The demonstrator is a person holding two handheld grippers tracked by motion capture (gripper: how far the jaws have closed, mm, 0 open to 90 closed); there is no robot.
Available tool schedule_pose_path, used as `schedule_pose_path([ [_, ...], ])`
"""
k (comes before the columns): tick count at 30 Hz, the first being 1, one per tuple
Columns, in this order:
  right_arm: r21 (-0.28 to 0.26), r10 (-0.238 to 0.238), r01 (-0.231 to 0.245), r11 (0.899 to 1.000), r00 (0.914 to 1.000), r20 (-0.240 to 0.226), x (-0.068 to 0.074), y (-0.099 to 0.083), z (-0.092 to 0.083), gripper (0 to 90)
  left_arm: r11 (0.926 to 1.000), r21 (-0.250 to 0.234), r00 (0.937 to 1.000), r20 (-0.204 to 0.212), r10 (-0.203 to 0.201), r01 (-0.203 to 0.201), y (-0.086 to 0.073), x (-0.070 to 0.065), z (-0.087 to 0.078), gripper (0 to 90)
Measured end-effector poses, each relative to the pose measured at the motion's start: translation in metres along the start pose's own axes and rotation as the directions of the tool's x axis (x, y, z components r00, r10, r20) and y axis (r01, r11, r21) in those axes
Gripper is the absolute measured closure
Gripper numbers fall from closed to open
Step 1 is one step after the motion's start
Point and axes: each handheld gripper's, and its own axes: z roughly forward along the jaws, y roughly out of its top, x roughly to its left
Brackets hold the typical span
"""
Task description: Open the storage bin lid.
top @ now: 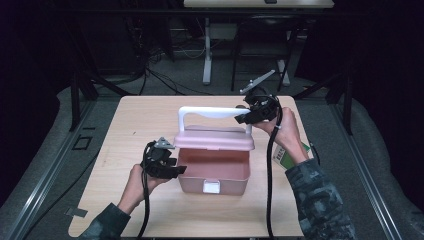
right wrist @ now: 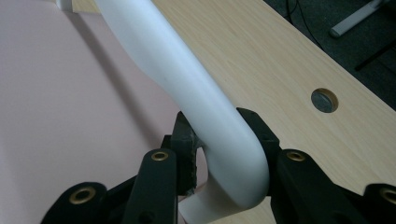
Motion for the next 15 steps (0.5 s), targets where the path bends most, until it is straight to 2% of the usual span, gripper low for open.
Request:
schedule_pose_path([
  [15, -0.001, 0.022, -0.022, 1.000, 0.9996, 0.018, -0.0082, 0.0054, 0.0035, 67.9, 0.9999, 0.003, 0.9999, -0.008, 0.013, -0.013, -0.0001, -0.0012, 0.0011, 54.0],
])
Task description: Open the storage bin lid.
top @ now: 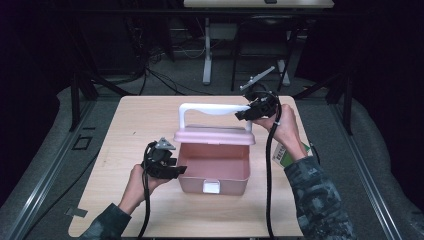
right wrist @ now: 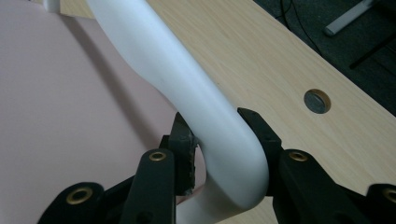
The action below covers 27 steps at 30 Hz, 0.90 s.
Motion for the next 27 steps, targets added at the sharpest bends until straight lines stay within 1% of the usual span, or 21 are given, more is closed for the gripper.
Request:
schedule_pose_path([
  [6, 0.000, 0.011, -0.011, 1.000, 0.9999, 0.003, -0.004, 0.003, 0.001, 67.4, 1.0000, -0.003, 1.0000, -0.004, 0.004, -0.004, 0.000, 0.000, 0.000, 53.9],
  [7, 0.002, 0.021, -0.021, 1.000, 0.9998, 0.006, -0.005, 0.004, 0.002, 67.2, 1.0000, -0.002, 1.0000, -0.005, -0.001, 0.001, 0.000, 0.000, 0.001, 53.9],
  [10, -0.001, 0.021, -0.021, 1.000, 0.9998, 0.002, -0.009, 0.005, 0.004, 67.1, 1.0000, -0.002, 1.0000, -0.005, -0.002, 0.002, 0.000, 0.000, 0.001, 53.9],
  [11, 0.006, 0.030, -0.030, 1.000, 0.9995, 0.000, -0.010, 0.006, 0.005, 67.1, 1.0000, -0.002, 1.0000, -0.006, -0.001, 0.000, 0.000, -0.001, 0.001, 54.0],
  [14, 0.010, 0.039, -0.039, 0.999, 0.9992, -0.007, -0.013, 0.008, 0.006, 67.0, 1.0000, -0.002, 1.0000, -0.006, 0.000, 0.000, 0.000, -0.001, 0.001, 53.9],
  [16, 0.023, 0.042, -0.042, 0.999, 0.9991, -0.007, -0.016, 0.011, 0.008, 67.1, 1.0000, -0.004, 1.0000, -0.007, -0.002, 0.002, 0.000, -0.001, 0.001, 53.8],
  [17, 0.038, 0.056, -0.055, 0.998, 0.9983, -0.019, -0.020, 0.013, 0.010, 67.3, 1.0000, -0.003, 1.0000, -0.008, 0.002, -0.002, 0.000, -0.001, 0.001, 53.6],
  [19, 0.040, 0.059, -0.058, 0.998, 0.9980, -0.023, -0.021, 0.014, 0.010, 67.3, 1.0000, -0.004, 1.0000, -0.008, 0.004, -0.004, 0.000, 0.000, 0.001, 53.5],
  [23, 0.063, 0.071, -0.069, 0.996, 0.9972, -0.022, -0.024, 0.017, 0.012, 67.3, 1.0000, -0.002, 1.0000, -0.007, -0.003, 0.003, 0.000, 0.002, 0.002, 49.6],
  [27, 0.065, 0.075, -0.073, 0.995, 0.9969, -0.027, -0.024, 0.018, 0.013, 67.9, 0.9999, 0.007, 1.0000, -0.002, -0.007, 0.007, 0.001, 0.004, 0.001, 45.0],
])
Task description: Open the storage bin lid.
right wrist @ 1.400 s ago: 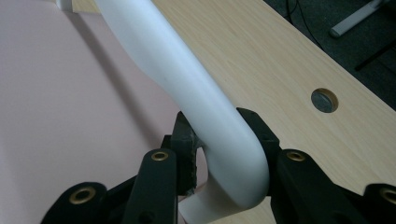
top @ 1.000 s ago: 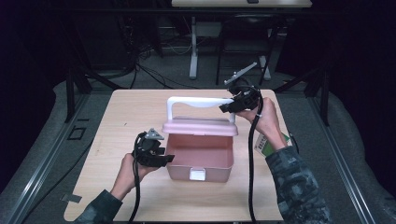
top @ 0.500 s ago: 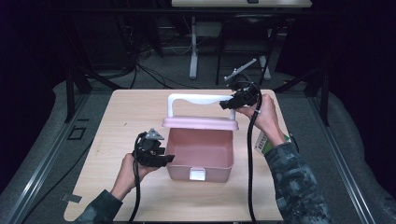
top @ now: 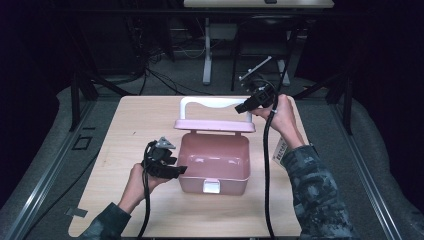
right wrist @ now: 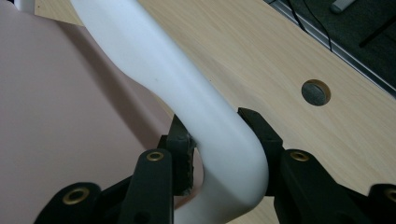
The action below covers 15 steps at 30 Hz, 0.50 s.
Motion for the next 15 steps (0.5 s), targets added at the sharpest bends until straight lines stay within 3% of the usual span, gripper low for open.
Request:
schedule_pose_path([
  [9, -0.012, 0.008, -0.009, 1.000, 0.9998, -0.020, -0.001, -0.002, 0.001, 69.4, 0.9998, 0.017, 0.9998, 0.011, 0.014, -0.014, 0.003, 0.001, -0.004, 29.3],
  [15, -0.019, 0.018, -0.018, 1.000, 0.9996, -0.023, -0.001, -0.004, 0.002, 69.4, 0.9996, 0.017, 0.9997, -0.005, 0.023, -0.023, 0.005, 0.002, -0.011, 28.8],
])
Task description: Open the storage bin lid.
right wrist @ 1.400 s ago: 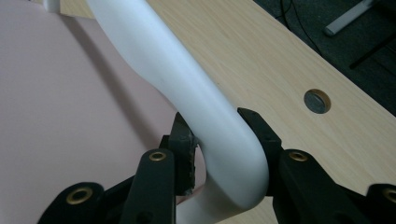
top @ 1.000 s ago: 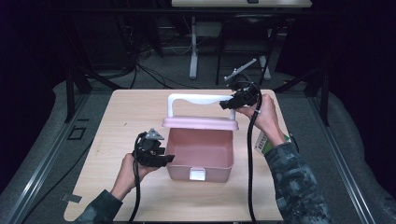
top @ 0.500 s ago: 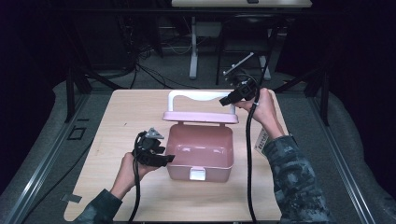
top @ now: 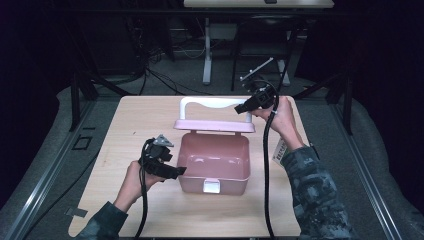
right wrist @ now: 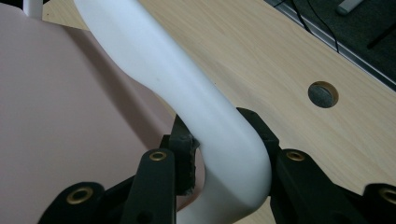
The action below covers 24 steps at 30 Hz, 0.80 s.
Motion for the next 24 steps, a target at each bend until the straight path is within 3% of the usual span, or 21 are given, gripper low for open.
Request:
schedule_pose_path([
  [2, -0.001, -0.003, 0.003, 1.000, 1.0000, 0.002, 0.000, 0.000, 0.000, 69.5, 1.0000, 0.000, 1.0000, 0.002, -0.001, 0.001, 0.000, 0.000, -0.001, 28.5],
  [6, 0.005, -0.003, 0.003, 1.000, 1.0000, 0.000, 0.001, -0.002, 0.001, 69.6, 1.0000, -0.008, 1.0000, -0.007, 0.000, 0.000, 0.002, 0.001, -0.003, 18.7],
  [10, -0.016, -0.006, 0.006, 1.000, 1.0000, 0.004, 0.002, -0.004, 0.001, 69.7, 0.9987, -0.051, 0.9998, -0.020, 0.008, -0.009, 0.006, 0.001, -0.011, 13.6],
  [18, -0.025, 0.001, -0.001, 1.000, 0.9999, 0.010, 0.003, -0.007, -0.001, 70.2, 0.9913, -0.126, 0.9962, -0.083, 0.026, -0.037, 0.021, 0.001, -0.028, 18.8],
  [21, -0.029, -0.006, 0.006, 1.000, 0.9999, 0.016, 0.003, -0.007, -0.001, 70.1, 0.9817, -0.183, 0.9935, -0.110, 0.031, -0.051, 0.035, 0.003, -0.040, 25.0],
  [24, -0.028, -0.004, 0.005, 1.000, 0.9998, 0.020, 0.004, -0.007, -0.001, 70.1, 0.9777, -0.199, 0.9910, -0.127, 0.041, -0.066, 0.042, 0.003, -0.044, 29.4],
])
